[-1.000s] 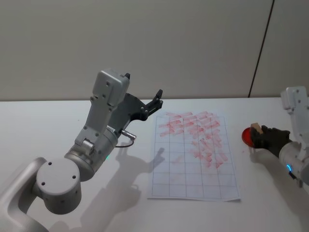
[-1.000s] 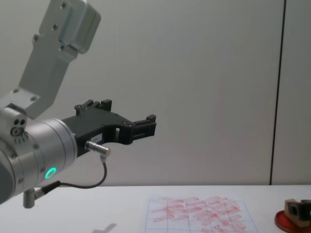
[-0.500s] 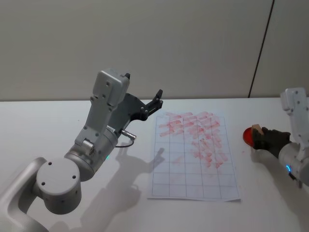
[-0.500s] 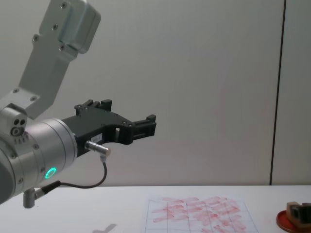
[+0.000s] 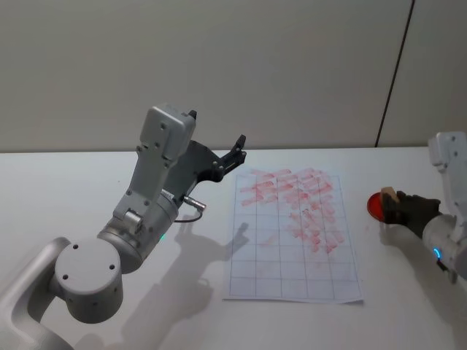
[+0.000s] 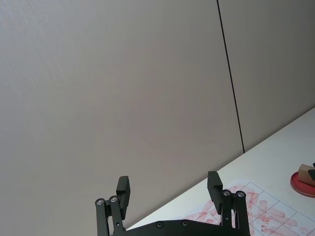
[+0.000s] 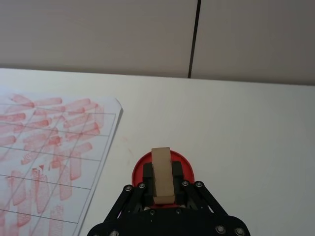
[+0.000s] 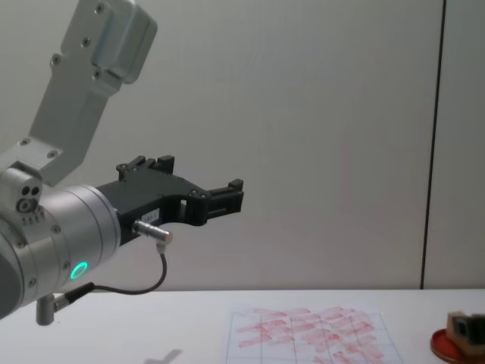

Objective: Use the one hand to pick up the stamp and affix it onto the A4 paper.

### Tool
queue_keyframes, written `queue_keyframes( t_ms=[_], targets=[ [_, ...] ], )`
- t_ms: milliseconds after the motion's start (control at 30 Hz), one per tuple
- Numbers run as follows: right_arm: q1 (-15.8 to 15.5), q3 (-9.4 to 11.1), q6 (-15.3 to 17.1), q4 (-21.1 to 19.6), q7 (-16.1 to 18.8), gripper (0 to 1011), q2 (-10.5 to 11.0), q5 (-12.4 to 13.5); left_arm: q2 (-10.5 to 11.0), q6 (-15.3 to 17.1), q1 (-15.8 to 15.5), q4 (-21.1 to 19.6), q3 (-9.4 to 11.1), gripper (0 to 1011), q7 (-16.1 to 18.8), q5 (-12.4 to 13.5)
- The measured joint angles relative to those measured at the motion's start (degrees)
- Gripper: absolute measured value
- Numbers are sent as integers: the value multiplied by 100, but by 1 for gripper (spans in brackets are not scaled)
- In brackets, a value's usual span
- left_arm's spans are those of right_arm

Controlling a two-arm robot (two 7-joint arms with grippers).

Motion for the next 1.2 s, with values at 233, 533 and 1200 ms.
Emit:
queue_keyframes(
  t_ms=[233, 533, 1200],
  targets=[
    [-54, 17, -123, -304, 69, 212, 20, 23, 0, 0, 0, 0, 0, 1001, 0, 0],
    [-141, -27, -123, -931, 220, 212, 20, 4, 0, 0, 0, 0, 0, 1001, 0, 0],
    [-274, -445, 872, -1474, 613, 213, -222, -271, 0, 0, 0, 0, 0, 1001, 0, 0]
  ],
)
